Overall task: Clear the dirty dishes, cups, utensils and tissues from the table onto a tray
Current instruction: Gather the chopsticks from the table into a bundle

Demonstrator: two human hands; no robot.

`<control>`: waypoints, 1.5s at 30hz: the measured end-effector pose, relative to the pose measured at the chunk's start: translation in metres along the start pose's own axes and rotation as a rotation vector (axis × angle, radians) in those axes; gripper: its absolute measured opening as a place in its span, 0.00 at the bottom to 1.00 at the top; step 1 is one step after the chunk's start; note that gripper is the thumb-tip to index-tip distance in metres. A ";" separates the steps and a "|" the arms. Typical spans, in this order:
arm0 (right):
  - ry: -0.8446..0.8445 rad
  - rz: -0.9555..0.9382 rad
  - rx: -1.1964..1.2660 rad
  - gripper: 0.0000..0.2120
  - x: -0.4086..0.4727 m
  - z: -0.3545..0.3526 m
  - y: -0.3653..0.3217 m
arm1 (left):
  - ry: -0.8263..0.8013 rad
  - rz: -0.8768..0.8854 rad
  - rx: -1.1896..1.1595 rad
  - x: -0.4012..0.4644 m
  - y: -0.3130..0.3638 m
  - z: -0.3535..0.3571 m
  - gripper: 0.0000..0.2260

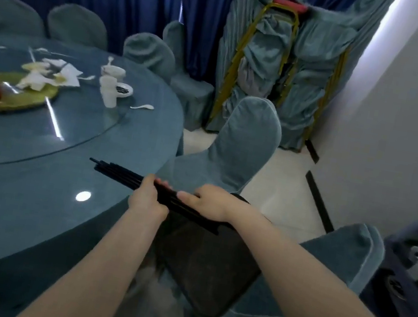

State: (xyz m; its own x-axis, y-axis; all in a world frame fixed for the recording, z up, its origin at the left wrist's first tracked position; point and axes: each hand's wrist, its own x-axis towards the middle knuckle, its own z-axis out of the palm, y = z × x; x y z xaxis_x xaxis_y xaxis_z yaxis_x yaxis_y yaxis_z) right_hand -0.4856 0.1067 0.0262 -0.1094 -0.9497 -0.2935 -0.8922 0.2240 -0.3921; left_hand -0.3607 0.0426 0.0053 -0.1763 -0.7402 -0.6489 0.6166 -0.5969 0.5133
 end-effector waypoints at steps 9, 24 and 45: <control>-0.018 0.198 1.176 0.31 0.113 -0.016 0.027 | 0.241 0.242 -0.281 0.047 0.067 0.009 0.13; -0.179 -0.038 1.029 0.26 0.259 0.002 -0.109 | 0.153 0.353 -0.484 0.125 0.186 0.001 0.11; -0.344 -0.595 -0.023 0.13 0.446 0.000 -0.198 | 0.295 0.455 -0.377 0.278 0.288 -0.001 0.06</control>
State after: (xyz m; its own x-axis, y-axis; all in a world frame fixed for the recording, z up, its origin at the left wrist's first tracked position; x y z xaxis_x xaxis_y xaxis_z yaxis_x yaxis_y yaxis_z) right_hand -0.3582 -0.3611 -0.0268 0.5436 -0.7855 -0.2957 -0.7671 -0.3221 -0.5548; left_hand -0.2318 -0.3351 -0.0277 0.3500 -0.7453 -0.5674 0.8159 -0.0550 0.5756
